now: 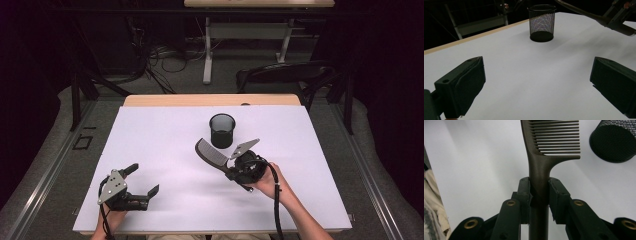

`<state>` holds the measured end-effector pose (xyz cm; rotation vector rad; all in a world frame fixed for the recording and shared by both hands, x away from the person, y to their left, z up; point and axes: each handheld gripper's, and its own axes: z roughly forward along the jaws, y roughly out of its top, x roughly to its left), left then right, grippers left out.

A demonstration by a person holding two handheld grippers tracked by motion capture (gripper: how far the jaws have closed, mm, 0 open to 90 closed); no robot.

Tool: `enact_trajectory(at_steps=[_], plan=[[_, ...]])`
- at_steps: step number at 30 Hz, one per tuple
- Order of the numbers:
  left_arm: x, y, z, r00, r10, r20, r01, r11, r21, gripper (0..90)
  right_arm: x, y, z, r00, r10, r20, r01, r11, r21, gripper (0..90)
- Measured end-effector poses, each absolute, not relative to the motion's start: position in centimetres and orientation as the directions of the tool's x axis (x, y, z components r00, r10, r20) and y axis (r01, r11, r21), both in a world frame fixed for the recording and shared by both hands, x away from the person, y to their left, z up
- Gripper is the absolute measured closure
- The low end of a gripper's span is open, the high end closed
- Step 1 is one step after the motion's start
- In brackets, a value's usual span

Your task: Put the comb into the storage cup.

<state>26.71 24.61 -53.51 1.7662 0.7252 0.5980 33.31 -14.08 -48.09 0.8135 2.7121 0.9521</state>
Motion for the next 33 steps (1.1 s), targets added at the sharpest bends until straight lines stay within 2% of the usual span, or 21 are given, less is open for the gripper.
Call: enact_trajectory(at_steps=[33], plan=[[26.7, 24.7, -53.5, 0.688, 0.725, 0.042, 0.184, -0.23, 0.956, 0.1, 33.3, -15.6, -47.3, -0.805, 0.593, 0.013, 0.42, 0.554, 0.719, 72.6]])
